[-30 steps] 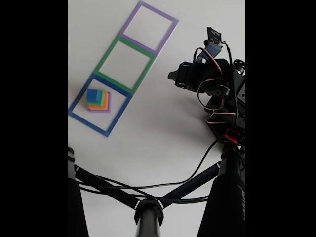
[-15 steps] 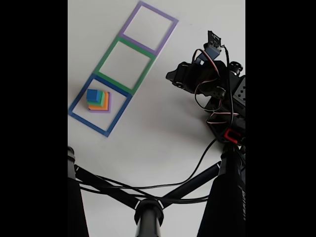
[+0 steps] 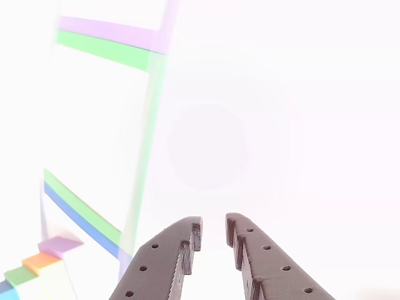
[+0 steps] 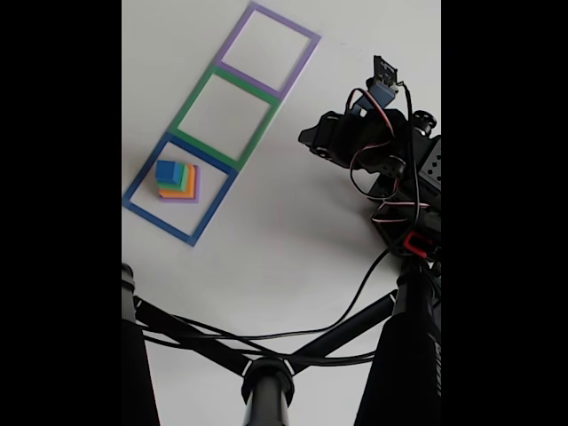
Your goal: Tower of hanoi
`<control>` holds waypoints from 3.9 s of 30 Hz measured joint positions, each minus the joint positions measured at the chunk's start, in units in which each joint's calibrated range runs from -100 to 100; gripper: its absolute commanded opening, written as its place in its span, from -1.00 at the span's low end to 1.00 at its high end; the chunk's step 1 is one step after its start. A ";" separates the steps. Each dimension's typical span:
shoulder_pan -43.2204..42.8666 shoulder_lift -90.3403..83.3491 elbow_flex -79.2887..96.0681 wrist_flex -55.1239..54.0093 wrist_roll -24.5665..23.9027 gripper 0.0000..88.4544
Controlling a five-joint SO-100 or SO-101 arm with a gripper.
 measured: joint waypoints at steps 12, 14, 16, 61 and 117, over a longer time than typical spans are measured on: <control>-0.33 0.00 0.00 0.00 -6.70 -1.00; -0.33 0.00 0.00 0.00 -9.26 -1.00; -0.33 0.00 0.00 0.00 -11.43 -1.00; -1.15 0.00 0.00 0.32 -14.78 -1.00; -1.15 0.00 0.00 0.32 -14.78 -1.00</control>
